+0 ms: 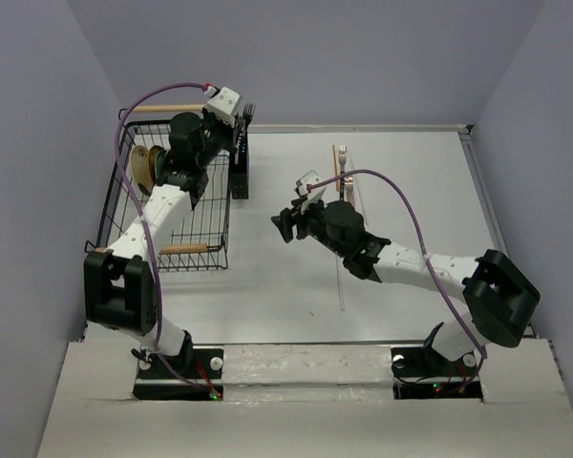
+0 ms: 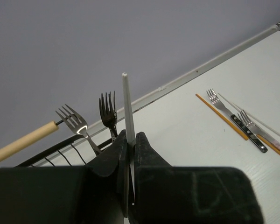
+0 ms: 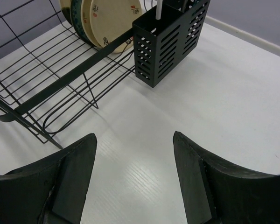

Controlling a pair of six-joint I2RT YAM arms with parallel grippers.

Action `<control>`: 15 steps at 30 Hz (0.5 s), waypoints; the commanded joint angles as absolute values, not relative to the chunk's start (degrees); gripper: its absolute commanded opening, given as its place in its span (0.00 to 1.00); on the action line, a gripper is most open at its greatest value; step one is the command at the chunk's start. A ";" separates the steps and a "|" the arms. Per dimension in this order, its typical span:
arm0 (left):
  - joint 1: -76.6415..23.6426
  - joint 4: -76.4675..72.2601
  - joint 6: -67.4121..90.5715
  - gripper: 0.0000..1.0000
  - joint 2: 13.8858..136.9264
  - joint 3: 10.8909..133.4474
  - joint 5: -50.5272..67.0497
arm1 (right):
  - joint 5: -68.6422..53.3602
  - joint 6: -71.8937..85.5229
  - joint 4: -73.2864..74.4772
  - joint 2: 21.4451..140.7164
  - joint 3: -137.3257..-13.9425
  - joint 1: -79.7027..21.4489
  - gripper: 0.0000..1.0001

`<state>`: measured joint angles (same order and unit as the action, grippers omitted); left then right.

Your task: Sort the eating utensils into containers

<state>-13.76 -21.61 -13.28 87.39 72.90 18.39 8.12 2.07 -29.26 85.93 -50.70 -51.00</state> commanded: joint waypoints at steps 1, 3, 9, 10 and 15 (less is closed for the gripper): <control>-13.45 -25.66 -11.95 0.00 86.84 73.48 21.00 | 9.93 2.29 -31.82 83.58 -49.92 -50.89 0.72; -13.45 -26.01 -12.04 0.00 86.75 72.69 21.18 | 10.11 2.28 -31.82 83.23 -49.40 -50.37 0.72; -13.18 -27.59 -13.01 0.00 87.89 69.71 21.00 | 10.55 2.64 -31.82 81.83 -47.90 -50.36 0.72; -13.10 -27.86 -13.96 0.00 88.15 69.26 21.18 | 10.63 2.72 -31.82 81.83 -47.73 -50.36 0.72; -13.10 -29.62 -16.08 0.00 88.77 66.27 21.88 | 11.42 2.81 -31.73 80.69 -46.67 -50.36 0.72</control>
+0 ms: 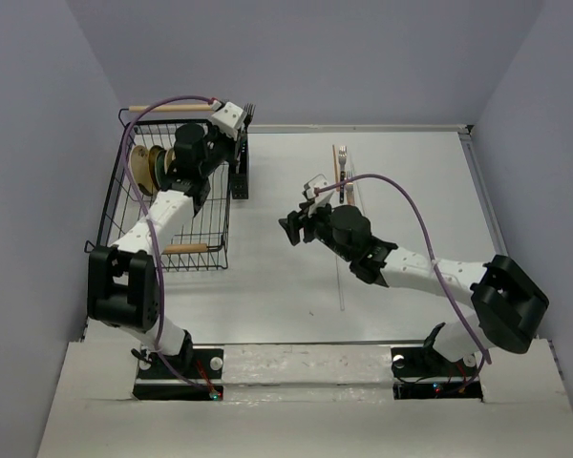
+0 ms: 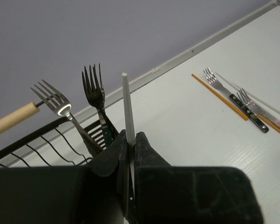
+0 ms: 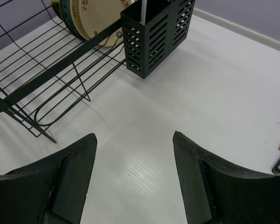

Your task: Sort the eating utensils into containers

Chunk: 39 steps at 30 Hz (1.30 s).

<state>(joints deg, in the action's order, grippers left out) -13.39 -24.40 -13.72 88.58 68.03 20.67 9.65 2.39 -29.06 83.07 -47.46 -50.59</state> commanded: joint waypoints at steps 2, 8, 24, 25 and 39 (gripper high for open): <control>-13.10 -30.23 -16.43 0.00 88.68 65.04 22.15 | 11.78 2.81 -31.64 80.42 -46.32 -50.36 0.72; -13.10 -30.76 -16.52 0.12 87.98 63.37 23.64 | 12.65 3.08 -31.20 79.63 -45.62 -50.36 0.73; -13.10 -30.59 -15.38 0.52 84.47 60.56 26.10 | 18.28 3.60 -27.42 73.48 -41.14 -49.83 0.75; -13.10 -30.41 -15.29 0.54 84.11 60.64 26.19 | 18.72 3.78 -26.20 72.52 -40.87 -49.83 0.75; -13.10 -18.30 -11.08 0.86 75.16 66.97 23.30 | 22.60 28.19 17.92 76.01 -46.67 -43.68 0.73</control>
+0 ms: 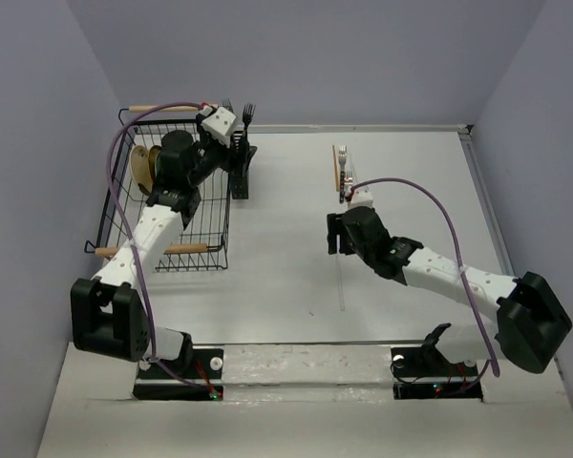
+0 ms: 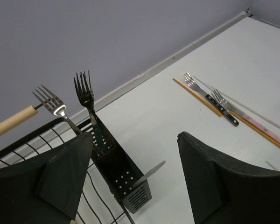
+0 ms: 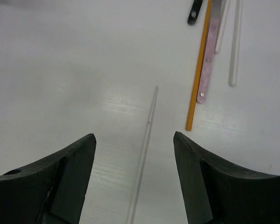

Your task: Sort the eating utensils into containers

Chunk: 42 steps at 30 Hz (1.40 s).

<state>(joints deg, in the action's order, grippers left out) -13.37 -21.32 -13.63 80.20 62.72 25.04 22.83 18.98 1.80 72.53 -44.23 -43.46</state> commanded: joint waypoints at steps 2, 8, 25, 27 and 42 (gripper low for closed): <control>-13.10 -14.88 -10.46 0.86 73.92 68.63 22.15 | 19.97 30.75 21.25 77.43 -46.58 -43.68 0.71; -13.10 -12.22 -10.20 0.87 69.18 67.59 21.44 | 12.48 32.61 23.20 84.19 -46.67 -43.68 0.65; -13.10 -12.83 -10.20 0.88 66.97 63.63 22.06 | 9.22 31.29 24.45 96.69 -50.28 -43.68 0.00; -13.10 -12.66 -10.11 0.87 66.97 63.55 22.76 | 10.97 30.42 21.72 94.23 -49.31 -43.68 0.00; -17.74 -10.81 -9.40 0.82 66.97 62.05 33.29 | 9.68 9.15 -32.64 68.29 -38.76 -44.21 0.00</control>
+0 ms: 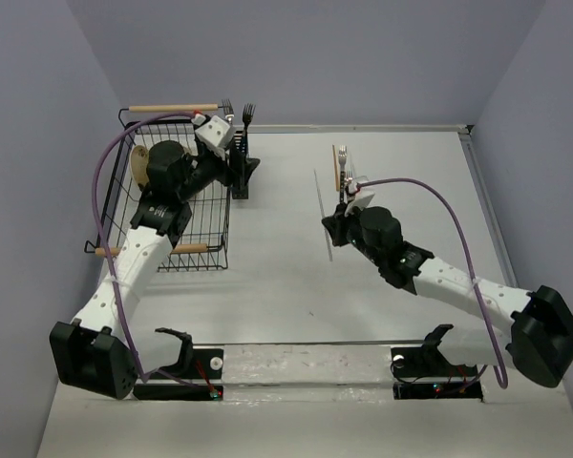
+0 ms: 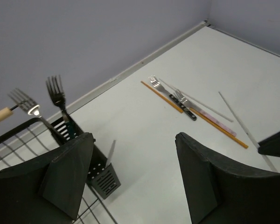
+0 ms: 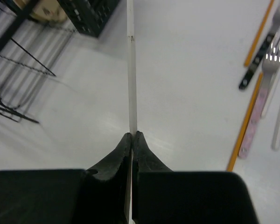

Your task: Sort the eating utensils into containers

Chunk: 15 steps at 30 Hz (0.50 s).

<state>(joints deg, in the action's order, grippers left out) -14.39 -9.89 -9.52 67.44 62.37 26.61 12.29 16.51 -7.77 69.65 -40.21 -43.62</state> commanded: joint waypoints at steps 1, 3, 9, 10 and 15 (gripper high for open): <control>-18.62 -10.81 -9.67 0.82 66.97 61.96 34.09 | 9.23 8.71 -34.61 68.81 -39.19 -44.21 0.00; -20.12 -10.72 -9.93 0.82 67.15 61.70 36.28 | 9.05 7.74 -37.25 70.13 -40.51 -44.21 0.00; -21.80 -12.21 -6.07 0.84 69.42 61.35 39.46 | 5.63 6.86 -42.54 73.91 -44.29 -44.73 0.00; -21.80 -12.83 -4.76 0.84 69.87 61.26 40.07 | 5.28 6.86 -42.45 74.35 -44.73 -44.74 0.00; -23.11 -16.08 -1.94 0.84 71.98 61.17 42.37 | 3.26 7.12 -42.71 75.94 -46.05 -45.26 0.00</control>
